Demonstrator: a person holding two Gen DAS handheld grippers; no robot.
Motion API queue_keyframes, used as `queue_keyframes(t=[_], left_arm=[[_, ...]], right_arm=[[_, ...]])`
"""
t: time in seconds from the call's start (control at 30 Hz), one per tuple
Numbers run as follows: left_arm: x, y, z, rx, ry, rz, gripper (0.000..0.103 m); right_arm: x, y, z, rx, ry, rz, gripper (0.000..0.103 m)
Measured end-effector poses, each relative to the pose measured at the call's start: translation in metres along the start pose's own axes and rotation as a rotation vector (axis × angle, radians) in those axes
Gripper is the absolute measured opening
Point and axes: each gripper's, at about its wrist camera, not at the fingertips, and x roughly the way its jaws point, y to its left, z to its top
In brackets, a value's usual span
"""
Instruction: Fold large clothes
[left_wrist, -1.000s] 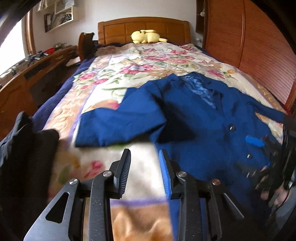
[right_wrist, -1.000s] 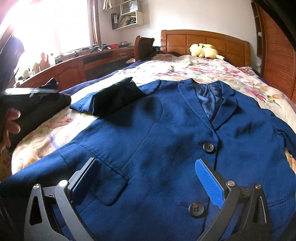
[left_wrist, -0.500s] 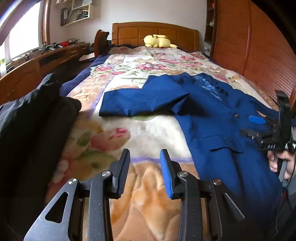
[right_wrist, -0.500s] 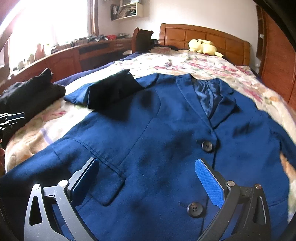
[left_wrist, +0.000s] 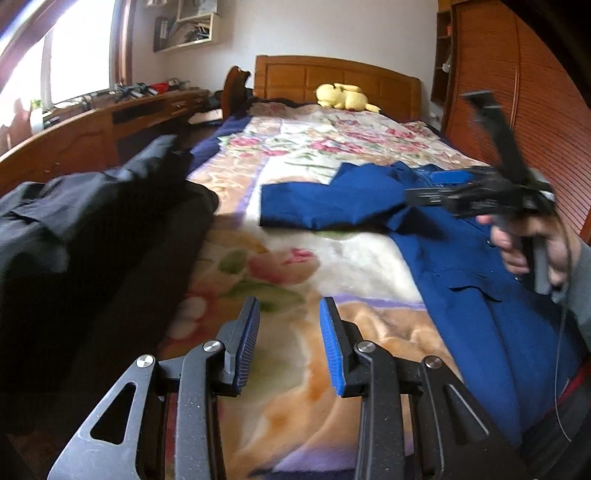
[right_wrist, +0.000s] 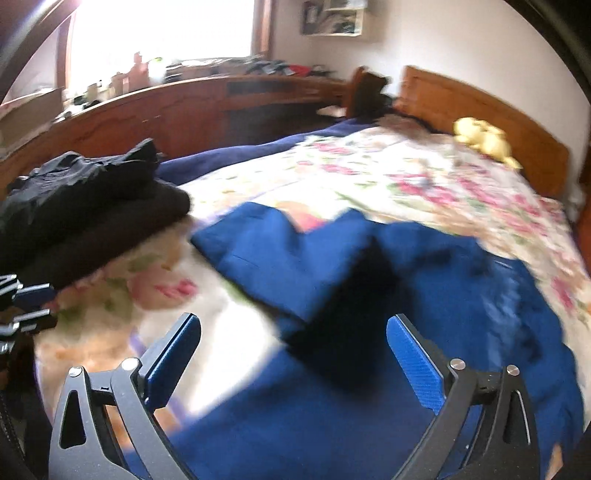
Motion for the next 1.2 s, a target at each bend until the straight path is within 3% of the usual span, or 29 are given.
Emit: queue_keyframes(t=[0.13,0.27,0.37,0.43,0.5,0.57,0.63,0.7,0.83,0.97,1.1,1.2], left_arm=[[-0.002,0.010,-0.005,-0.013,0.010,0.007,0.034],[0.000,0.015,-0.010,-0.008,0.024,0.012,0.034],[0.003,0.018,-0.014,-0.009,0.035,0.011,0.034],[0.003,0.020,-0.015,-0.011,0.040,0.011,0.034],[0.004,0.020,-0.015,-0.012,0.041,0.011,0.034],[0.004,0.019,-0.015,-0.014,0.043,0.010,0.034],[0.003,0.017,-0.013,-0.016,0.038,0.014,0.034],[0.001,0.016,-0.010,-0.021,0.029,0.016,0.034],[-0.007,0.008,-0.001,-0.025,0.004,0.008,0.034],[-0.015,-0.008,0.007,0.002,-0.015,-0.006,0.034],[-0.020,-0.031,0.013,0.041,-0.027,-0.032,0.034],[-0.021,-0.043,0.016,0.054,-0.029,-0.052,0.034]], right_arm=[[0.050,0.010,0.018,-0.023,0.065,0.027,0.098],[0.096,0.016,0.024,-0.048,0.154,0.049,0.090],[0.130,0.011,0.023,-0.078,0.242,0.010,0.085],[0.140,0.009,0.022,-0.087,0.250,-0.014,0.079],[0.140,0.007,0.025,-0.091,0.234,-0.031,0.066],[0.141,0.006,0.028,-0.095,0.224,-0.048,0.034],[0.140,0.009,0.029,-0.100,0.212,-0.073,0.009],[0.126,-0.002,0.031,-0.070,0.179,-0.069,0.009],[0.072,-0.031,0.036,0.015,0.023,-0.091,0.009],[0.009,-0.071,0.029,0.105,-0.116,-0.162,0.009],[-0.054,-0.122,-0.010,0.299,-0.202,-0.220,0.009],[-0.077,-0.149,-0.055,0.388,-0.156,-0.292,0.013]])
